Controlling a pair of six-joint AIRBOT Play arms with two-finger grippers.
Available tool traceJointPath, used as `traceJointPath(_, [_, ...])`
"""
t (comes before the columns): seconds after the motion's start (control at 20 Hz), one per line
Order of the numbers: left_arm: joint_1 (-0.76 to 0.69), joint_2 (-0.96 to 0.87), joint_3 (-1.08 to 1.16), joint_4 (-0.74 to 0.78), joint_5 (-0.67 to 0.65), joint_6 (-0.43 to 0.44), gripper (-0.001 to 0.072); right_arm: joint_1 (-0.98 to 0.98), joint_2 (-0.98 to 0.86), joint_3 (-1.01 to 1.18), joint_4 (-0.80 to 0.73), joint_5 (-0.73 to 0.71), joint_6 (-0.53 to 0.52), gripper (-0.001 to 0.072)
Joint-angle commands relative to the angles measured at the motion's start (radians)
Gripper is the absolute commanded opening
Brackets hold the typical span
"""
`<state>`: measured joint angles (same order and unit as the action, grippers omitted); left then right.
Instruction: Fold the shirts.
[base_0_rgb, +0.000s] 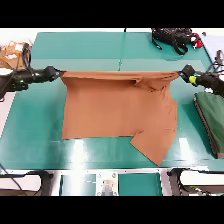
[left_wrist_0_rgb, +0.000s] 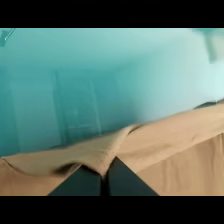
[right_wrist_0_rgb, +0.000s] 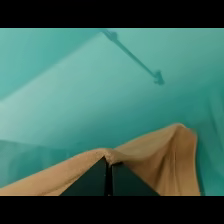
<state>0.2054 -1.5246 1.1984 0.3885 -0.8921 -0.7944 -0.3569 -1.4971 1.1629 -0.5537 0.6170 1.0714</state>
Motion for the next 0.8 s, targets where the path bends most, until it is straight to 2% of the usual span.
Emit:
traceJointPath(0.0, [-0.042, -0.093, 0.064, -0.054, 0.117, 0.018, 0.0024, 0.038, -0.209, 0.175, 0.032, -0.015, -0.010, 0.0017])
traceJointPath(0.3, [-0.134, -0.154, 0.213, -0.054, 0.288, 0.016, 0.0024, 0.058, -0.333, 0.423, 0.057, -0.017, -0.006, 0.0017])
traceJointPath(0.6, [-0.134, -0.154, 0.245, -0.039, 0.327, 0.010, 0.0024, 0.058, -0.340, 0.454, 0.051, -0.033, -0.006, 0.0017])
traceJointPath(0.65, [-0.134, -0.154, 0.245, -0.001, 0.323, -0.001, 0.0024, 0.056, -0.340, 0.454, 0.040, -0.029, -0.006, 0.0017])
traceJointPath(0.75, [-0.133, -0.154, 0.245, 0.079, 0.327, -0.084, 0.0024, 0.047, -0.340, 0.454, 0.037, -0.008, -0.006, 0.0017])
